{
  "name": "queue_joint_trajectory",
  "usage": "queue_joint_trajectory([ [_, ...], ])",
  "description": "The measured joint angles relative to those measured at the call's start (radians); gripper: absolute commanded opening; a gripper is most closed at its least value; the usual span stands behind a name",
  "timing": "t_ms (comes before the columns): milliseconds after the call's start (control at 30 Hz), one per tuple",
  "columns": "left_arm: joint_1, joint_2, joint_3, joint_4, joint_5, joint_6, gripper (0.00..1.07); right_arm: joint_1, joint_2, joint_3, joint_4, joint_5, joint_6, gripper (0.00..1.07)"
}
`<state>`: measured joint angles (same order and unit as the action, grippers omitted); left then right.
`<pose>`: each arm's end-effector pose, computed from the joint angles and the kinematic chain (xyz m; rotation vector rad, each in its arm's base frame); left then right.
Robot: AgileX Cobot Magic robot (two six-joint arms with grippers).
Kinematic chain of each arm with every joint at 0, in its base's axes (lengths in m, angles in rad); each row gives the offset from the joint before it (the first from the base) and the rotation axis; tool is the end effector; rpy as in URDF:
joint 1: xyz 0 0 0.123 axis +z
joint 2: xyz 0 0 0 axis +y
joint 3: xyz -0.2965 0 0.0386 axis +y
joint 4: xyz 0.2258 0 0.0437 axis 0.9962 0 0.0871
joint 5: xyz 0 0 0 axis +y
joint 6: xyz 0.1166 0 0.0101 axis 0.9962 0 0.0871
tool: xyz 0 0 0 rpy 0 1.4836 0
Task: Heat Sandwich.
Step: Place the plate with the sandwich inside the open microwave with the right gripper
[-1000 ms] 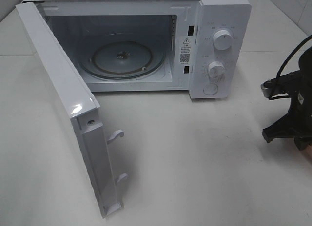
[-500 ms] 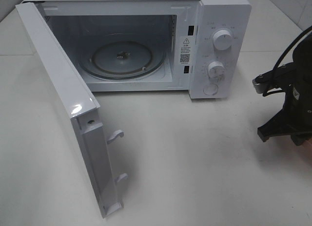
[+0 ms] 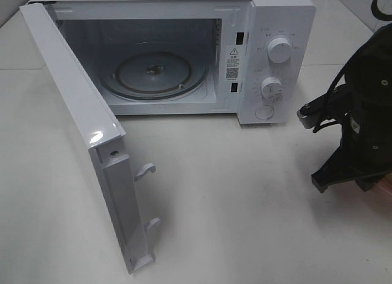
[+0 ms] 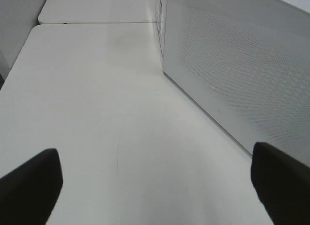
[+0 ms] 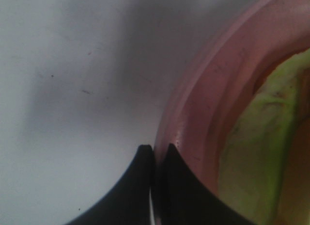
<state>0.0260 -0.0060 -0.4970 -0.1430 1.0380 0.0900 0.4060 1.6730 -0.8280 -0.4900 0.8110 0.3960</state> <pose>-0.0147 -0.0148 0.2571 0.0693 2.0106 -0.0965 0.2530 0.0653 0.1643 -0.5169 2.9172 -0.4866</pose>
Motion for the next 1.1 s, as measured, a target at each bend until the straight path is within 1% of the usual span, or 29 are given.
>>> queue_joint_trajectory([
  [100,0.0,0.0,0.0,0.0,0.0,0.0,1.0,0.046,0.0,0.0,0.02,0.02,-0.011,0.01],
  [300,0.0,0.0,0.0,0.0,0.0,0.0,1.0,0.1,0.0,0.0,0.024,0.045,-0.019,0.02],
  [333,0.0,0.0,0.0,0.0,0.0,0.0,1.0,0.124,0.0,0.0,0.026,0.049,-0.022,0.02],
  [433,0.0,0.0,0.0,0.0,0.0,0.0,1.0,0.147,0.0,0.0,0.026,0.053,-0.027,0.02],
  [567,0.0,0.0,0.0,0.0,0.0,0.0,1.0,0.207,0.0,0.0,0.026,0.072,-0.033,0.02],
  [600,0.0,0.0,0.0,0.0,0.0,0.0,1.0,0.207,0.0,0.0,0.026,0.072,-0.033,0.02],
  [633,0.0,0.0,0.0,0.0,0.0,0.0,1.0,0.235,0.0,0.0,0.026,0.078,-0.034,0.02],
  [800,0.0,0.0,0.0,0.0,0.0,0.0,1.0,0.298,-0.002,0.0,0.027,0.098,-0.037,0.03],
  [900,0.0,0.0,0.0,0.0,0.0,0.0,1.0,0.322,-0.018,0.0,0.03,0.1,-0.039,0.03],
  [933,0.0,0.0,0.0,0.0,0.0,0.0,1.0,0.343,-0.043,0.0,0.03,0.102,-0.042,0.03],
  [1100,0.0,0.0,0.0,0.0,0.0,0.0,1.0,0.381,-0.107,0.0,0.03,0.133,-0.061,0.03],
])
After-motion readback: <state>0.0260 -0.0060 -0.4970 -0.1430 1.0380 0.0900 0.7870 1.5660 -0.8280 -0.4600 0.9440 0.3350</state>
